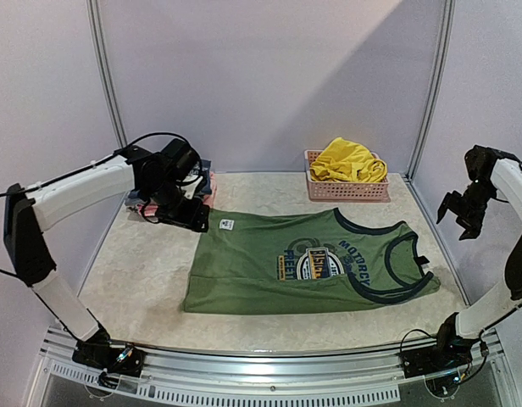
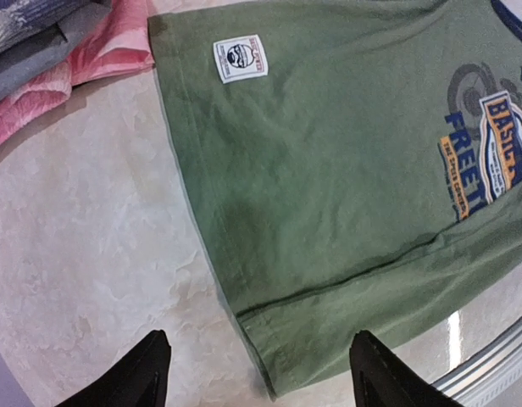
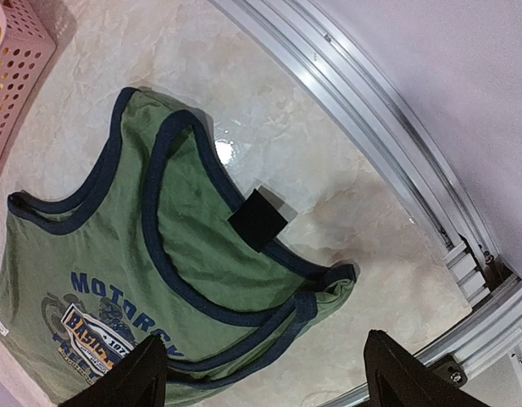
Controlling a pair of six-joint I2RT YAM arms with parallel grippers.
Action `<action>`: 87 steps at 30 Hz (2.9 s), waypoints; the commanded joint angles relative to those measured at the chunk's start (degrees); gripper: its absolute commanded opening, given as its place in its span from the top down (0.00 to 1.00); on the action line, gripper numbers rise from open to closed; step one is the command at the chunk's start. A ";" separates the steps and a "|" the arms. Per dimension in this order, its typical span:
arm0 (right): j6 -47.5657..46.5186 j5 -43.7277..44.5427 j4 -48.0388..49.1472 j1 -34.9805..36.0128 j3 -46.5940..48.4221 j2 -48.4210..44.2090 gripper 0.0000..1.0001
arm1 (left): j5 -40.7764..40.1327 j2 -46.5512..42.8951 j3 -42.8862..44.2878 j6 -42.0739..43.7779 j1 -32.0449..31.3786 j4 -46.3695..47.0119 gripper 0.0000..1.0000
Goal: Fold and stack the mixed laundry pile
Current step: Pick up the 1/3-folded tank top from the center of the board.
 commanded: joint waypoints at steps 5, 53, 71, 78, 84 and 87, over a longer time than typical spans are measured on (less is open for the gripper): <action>-1.14 -5.68 2.98 1.85 -1.08 -3.24 0.19 | 3.09 18.03 14.97 6.82 4.31 -0.09 0.35; -10.76 -22.83 23.50 28.45 43.48 59.62 0.62 | 4.09 7.25 1.62 -11.66 2.95 0.52 0.47; -11.54 -20.86 19.92 28.48 45.67 60.06 1.00 | 3.68 7.12 1.16 -11.25 2.86 1.73 0.48; -11.66 -16.63 18.09 27.66 42.97 54.42 1.00 | 4.17 8.96 3.53 -9.73 2.95 2.47 0.47; -9.97 -14.49 20.41 25.33 33.08 48.24 1.00 | 5.02 14.74 11.43 -7.48 3.53 1.70 0.47; -9.99 -14.11 21.03 24.39 30.50 46.36 1.00 | 5.21 19.48 17.70 -5.99 4.10 -0.16 0.47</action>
